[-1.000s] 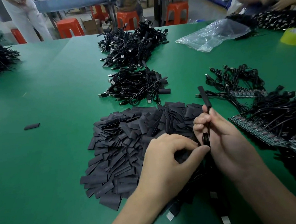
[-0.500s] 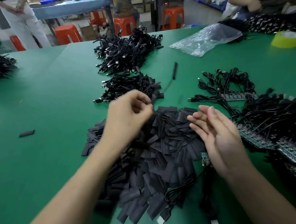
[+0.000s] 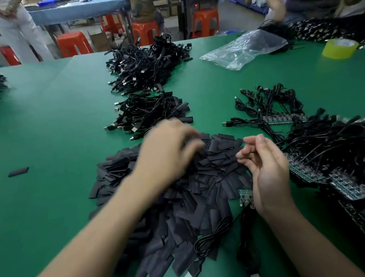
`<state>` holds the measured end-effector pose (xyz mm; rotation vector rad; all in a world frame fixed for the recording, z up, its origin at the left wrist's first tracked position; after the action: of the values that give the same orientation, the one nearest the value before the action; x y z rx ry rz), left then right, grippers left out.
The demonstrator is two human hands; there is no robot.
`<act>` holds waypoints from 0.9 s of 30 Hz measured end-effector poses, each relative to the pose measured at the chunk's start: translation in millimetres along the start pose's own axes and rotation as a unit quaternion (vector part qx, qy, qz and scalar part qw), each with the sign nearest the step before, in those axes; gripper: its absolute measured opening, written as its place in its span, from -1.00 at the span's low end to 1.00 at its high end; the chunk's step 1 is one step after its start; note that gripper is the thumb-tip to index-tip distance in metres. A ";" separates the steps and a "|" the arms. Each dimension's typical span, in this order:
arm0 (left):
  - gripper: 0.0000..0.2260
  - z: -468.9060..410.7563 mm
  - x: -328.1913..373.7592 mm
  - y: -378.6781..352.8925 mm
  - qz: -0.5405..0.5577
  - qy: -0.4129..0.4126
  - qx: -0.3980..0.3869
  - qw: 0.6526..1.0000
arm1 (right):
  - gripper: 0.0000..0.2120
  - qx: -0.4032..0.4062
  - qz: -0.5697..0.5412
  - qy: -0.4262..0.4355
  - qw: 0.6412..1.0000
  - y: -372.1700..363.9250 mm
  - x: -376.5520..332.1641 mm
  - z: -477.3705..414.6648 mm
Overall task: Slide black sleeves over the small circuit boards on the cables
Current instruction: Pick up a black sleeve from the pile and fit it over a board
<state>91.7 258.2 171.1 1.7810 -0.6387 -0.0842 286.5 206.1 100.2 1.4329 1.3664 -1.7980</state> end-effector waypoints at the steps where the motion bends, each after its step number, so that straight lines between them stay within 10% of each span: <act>1: -0.70 15.3 24.8 -14.6 0.019 -0.036 -0.049 0.998 | -0.71 0.012 0.005 0.010 1.000 2.2 0.4 -1.1; 11: -0.55 51.5 86.0 -65.0 -0.038 -0.101 -0.158 0.982 | -0.67 0.029 0.015 0.066 0.997 14.1 0.6 -7.0; 16: -0.70 52.3 80.9 -58.3 0.162 -0.033 -0.165 0.972 | -0.70 0.012 0.031 0.077 0.996 10.8 -0.6 -6.6; 21: -0.80 60.6 48.1 -40.3 0.435 0.134 -0.132 0.881 | -0.70 -0.141 0.097 0.054 0.984 -9.1 2.4 0.9; 27: -0.89 68.7 -2.4 -17.8 0.516 0.195 -0.064 0.832 | -0.64 -0.358 0.245 0.068 0.899 -41.8 12.0 34.5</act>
<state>70.5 202.4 132.5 1.0703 -1.1673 0.9314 232.5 194.6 105.1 1.3219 1.3636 -0.7613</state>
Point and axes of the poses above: each hand's wrist, its own z-axis away from the middle knuckle, its own y-axis out of the back of the hand, x = y × z, the point moved 6 cm from there along -z, towards the middle knuckle, and after that the axes turned 3 degrees about -z, right-handed, at the moved point
